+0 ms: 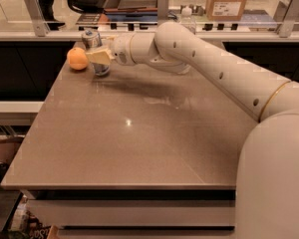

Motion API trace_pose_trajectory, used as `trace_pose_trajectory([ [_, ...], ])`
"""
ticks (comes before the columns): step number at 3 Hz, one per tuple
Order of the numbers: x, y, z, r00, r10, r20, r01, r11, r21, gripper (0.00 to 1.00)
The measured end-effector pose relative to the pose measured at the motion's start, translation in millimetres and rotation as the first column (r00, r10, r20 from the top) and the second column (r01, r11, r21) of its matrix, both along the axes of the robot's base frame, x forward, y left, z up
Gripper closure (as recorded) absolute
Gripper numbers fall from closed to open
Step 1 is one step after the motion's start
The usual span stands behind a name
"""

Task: Move redbull can near orange

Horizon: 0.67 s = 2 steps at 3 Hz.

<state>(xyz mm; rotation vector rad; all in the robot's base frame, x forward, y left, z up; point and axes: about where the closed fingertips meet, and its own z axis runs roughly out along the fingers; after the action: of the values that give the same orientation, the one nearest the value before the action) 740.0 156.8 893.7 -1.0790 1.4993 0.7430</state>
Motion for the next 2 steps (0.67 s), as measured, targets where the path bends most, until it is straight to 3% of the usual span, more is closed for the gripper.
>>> trace_pose_trajectory([
  [2, 7.6, 9.2, -10.6, 0.9983, 0.033, -0.048, -0.033, 0.999, -0.002, 1.00],
])
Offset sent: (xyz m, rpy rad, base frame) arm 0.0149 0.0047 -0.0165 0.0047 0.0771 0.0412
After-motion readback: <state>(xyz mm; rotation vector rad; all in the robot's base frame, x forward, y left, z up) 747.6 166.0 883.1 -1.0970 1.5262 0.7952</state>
